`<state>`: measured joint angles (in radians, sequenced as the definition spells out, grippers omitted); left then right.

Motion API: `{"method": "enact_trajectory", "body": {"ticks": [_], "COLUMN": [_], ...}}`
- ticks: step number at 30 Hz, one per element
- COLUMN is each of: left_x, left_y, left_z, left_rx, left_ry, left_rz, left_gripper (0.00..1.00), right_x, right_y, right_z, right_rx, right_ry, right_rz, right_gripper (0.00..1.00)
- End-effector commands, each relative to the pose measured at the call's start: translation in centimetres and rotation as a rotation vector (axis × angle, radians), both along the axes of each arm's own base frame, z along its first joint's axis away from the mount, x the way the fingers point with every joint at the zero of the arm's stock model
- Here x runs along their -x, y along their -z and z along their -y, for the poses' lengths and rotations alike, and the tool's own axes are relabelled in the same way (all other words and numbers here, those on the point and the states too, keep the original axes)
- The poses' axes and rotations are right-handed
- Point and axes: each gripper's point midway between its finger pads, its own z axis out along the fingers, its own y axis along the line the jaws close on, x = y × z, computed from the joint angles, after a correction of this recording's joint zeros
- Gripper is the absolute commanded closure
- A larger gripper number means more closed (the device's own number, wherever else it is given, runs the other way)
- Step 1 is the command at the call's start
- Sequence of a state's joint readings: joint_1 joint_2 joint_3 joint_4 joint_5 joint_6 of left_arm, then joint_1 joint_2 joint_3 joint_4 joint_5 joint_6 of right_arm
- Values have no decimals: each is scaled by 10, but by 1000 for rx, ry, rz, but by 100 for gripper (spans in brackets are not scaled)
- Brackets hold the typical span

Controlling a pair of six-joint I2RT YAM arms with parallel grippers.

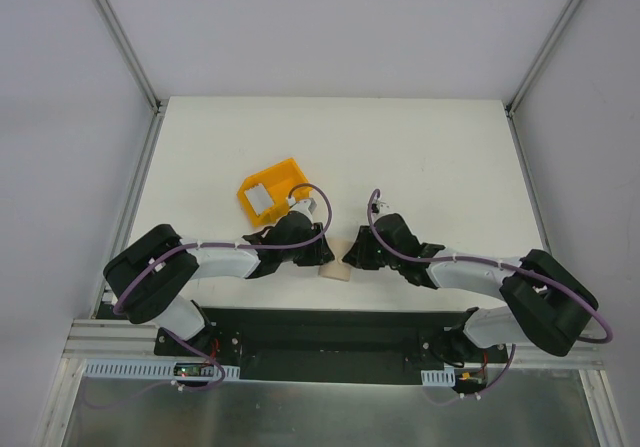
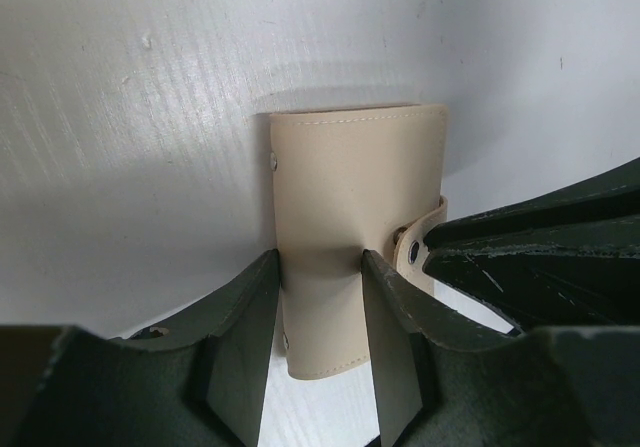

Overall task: Put the credit cards into the card holder
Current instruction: Close the card holder at the center of the board.

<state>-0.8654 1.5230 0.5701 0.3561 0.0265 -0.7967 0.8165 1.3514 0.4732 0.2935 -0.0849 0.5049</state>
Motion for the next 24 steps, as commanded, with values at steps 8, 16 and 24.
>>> {"method": "enact_trajectory", "body": {"ticks": [8,16,24], "left_x": [22,22,22], "left_y": [28,28,28], "left_z": [-19,-18,-19], "left_rx": [-102,-102,-104], "left_ry": [15,21,23], "left_rz": [-86,-83,-78], "left_gripper": [61,61,61], "right_x": [-6,-2,5], "right_y": [-10,-11,-6], "right_z": [-11,-10,-7], "right_rx": [-15,-12,18], "right_ry": [19,21,26], "right_rz": [23,20,-1], "right_gripper": [83,77,76]}}
